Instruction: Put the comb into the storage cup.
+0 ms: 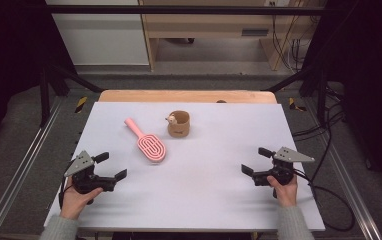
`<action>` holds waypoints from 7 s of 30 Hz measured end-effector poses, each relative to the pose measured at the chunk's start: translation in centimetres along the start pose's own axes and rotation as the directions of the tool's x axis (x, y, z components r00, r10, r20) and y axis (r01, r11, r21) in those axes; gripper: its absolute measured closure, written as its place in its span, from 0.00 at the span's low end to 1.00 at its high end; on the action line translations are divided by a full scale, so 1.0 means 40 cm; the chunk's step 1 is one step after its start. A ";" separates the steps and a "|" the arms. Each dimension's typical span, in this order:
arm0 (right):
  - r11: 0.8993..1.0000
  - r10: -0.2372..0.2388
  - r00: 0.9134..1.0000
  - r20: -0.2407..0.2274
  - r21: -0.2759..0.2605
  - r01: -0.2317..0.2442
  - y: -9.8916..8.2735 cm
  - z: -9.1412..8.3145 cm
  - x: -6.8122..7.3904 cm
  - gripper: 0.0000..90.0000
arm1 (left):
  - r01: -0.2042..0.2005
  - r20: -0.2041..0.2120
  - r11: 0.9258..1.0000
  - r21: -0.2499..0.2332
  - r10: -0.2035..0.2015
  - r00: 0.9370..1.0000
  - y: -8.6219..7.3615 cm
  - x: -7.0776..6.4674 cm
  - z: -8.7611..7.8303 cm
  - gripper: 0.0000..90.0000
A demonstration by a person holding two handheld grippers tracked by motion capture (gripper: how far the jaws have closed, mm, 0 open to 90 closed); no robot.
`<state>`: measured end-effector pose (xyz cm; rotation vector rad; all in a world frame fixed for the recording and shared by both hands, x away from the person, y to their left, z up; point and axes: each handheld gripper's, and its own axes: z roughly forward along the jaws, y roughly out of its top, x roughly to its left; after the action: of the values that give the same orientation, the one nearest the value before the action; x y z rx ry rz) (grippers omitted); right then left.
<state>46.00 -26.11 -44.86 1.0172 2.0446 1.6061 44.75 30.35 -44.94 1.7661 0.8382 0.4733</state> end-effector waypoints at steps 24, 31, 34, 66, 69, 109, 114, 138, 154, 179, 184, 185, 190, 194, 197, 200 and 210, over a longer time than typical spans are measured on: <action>1.000 -0.003 1.000 -0.007 0.009 0.003 0.000 0.001 -0.001 0.00 | -0.003 -0.009 1.000 0.017 0.003 1.000 0.044 0.017 -0.001 0.01; 1.000 -0.002 1.000 -0.007 0.009 0.002 0.001 0.002 -0.002 0.00 | -0.010 -0.015 0.999 0.033 0.011 1.000 0.066 0.025 0.005 0.01; 1.000 -0.003 1.000 -0.007 0.010 0.003 0.001 0.002 -0.002 0.00 | -0.015 -0.017 0.999 0.037 0.016 1.000 0.080 0.030 0.013 0.01; 1.000 -0.001 1.000 -0.006 0.011 0.001 0.001 0.002 -0.002 0.00 | -0.019 -0.077 0.996 0.085 0.025 0.997 0.137 0.068 0.103 0.01; 1.000 0.000 1.000 -0.007 0.012 0.000 0.001 0.002 -0.002 0.00 | -0.024 -0.087 0.995 0.096 0.032 0.996 0.142 0.070 0.112 0.01; 1.000 -0.005 1.000 -0.008 0.018 0.006 -0.002 0.007 -0.002 0.00 | -0.026 -0.170 0.983 0.184 0.058 0.984 0.169 0.102 0.204 0.43; 1.000 -0.006 1.000 -0.008 0.018 0.006 -0.002 0.007 -0.002 0.00 | -0.022 -0.177 0.981 0.195 0.057 0.982 0.172 0.102 0.217 0.55; 1.000 -0.007 1.000 -0.008 0.018 0.007 -0.003 0.008 -0.002 0.00 | -0.003 -0.247 0.970 0.243 0.064 0.967 0.170 0.124 0.293 0.89; 1.000 -0.006 1.000 -0.009 0.023 0.006 -0.003 0.009 -0.001 0.00 | 0.003 -0.262 0.970 0.245 0.063 0.963 0.177 0.142 0.334 0.99; 1.000 -0.005 1.000 -0.010 0.022 0.005 -0.003 0.009 -0.002 0.00 | -0.014 -0.279 0.964 0.264 0.090 0.956 0.135 0.166 0.396 0.99; 1.000 -0.005 1.000 -0.010 0.022 0.006 -0.003 0.010 -0.001 0.00 | 0.003 -0.283 0.962 0.272 0.077 0.956 0.128 0.175 0.397 1.00; 1.000 -0.005 1.000 -0.009 0.023 0.005 -0.003 0.009 -0.001 0.00 | -0.003 -0.283 0.961 0.276 0.085 0.955 0.128 0.175 0.397 1.00; 1.000 -0.007 1.000 -0.010 0.023 0.007 -0.003 0.010 -0.002 0.00 | -0.013 -0.287 0.956 0.293 0.101 0.953 0.127 0.173 0.396 1.00; 1.000 -0.006 1.000 -0.009 0.023 0.006 -0.003 0.010 -0.002 0.00 | -0.010 -0.284 0.949 0.317 0.105 0.953 0.128 0.174 0.387 1.00; 1.000 -0.006 1.000 -0.009 0.024 0.006 -0.003 0.010 -0.002 0.00 | -0.013 -0.282 0.945 0.328 0.111 0.953 0.129 0.172 0.382 1.00; 1.000 -0.005 1.000 -0.009 0.023 0.005 -0.003 0.009 -0.002 0.00 | -0.018 -0.276 0.939 0.344 0.120 0.954 0.130 0.169 0.376 1.00; 1.000 -0.006 1.000 -0.011 0.024 0.006 -0.003 0.010 -0.002 0.00 | -0.024 -0.280 0.928 0.372 0.137 0.950 0.129 0.169 0.362 1.00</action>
<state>46.26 -25.89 -45.12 1.0120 2.0774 1.5909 60.62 24.89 -45.70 2.1100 1.1280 0.6901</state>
